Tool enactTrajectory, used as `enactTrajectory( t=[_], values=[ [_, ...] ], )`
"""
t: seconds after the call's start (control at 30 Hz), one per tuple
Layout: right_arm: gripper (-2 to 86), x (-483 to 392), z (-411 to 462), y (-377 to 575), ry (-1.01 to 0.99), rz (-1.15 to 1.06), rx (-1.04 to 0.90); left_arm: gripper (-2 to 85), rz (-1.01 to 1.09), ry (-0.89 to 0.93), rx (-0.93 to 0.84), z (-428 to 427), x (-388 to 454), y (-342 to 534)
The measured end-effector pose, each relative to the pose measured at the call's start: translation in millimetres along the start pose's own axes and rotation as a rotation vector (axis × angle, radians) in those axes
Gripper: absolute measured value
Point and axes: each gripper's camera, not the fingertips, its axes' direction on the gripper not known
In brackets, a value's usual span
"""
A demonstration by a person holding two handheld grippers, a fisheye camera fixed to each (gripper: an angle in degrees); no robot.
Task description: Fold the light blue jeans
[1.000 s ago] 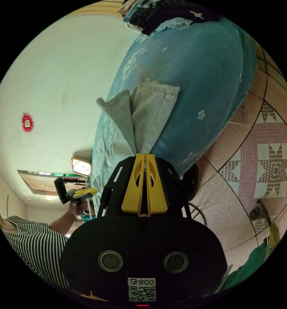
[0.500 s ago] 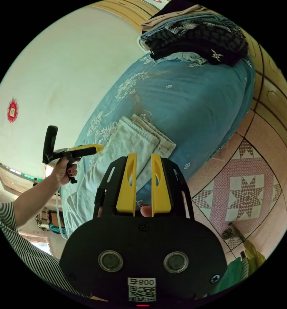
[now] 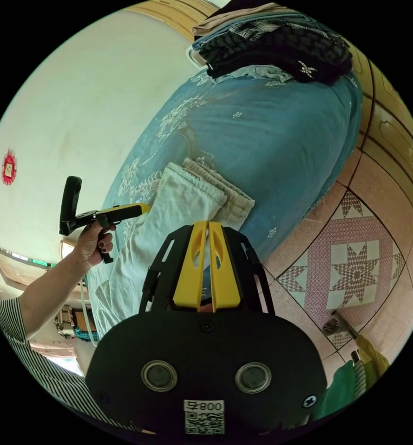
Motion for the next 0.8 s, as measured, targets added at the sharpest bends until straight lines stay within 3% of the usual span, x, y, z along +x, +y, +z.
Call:
enactTrajectory(
  t=[0.13,0.3,0.6,0.8],
  values=[
    [-0.1,-4.5,-19.0,5.6,-0.115,-0.017,0.056,0.5,0.057,0.008,0.051,-23.0,10.4,1.4],
    [-0.2,-1.5,-27.1,14.3,-0.113,0.011,0.093,0.4,0.096,-0.043,0.006,-17.9,16.5,-2.4],
    [0.0,-1.6,23.3,14.3,-0.119,0.091,0.003,0.8,0.050,-0.111,-0.063,-8.3,-0.5,22.2],
    [0.5,-20.8,40.0,14.7,-0.168,0.129,0.014,1.5,-0.081,-0.103,0.052,-53.1,-23.0,79.9]
  ],
)
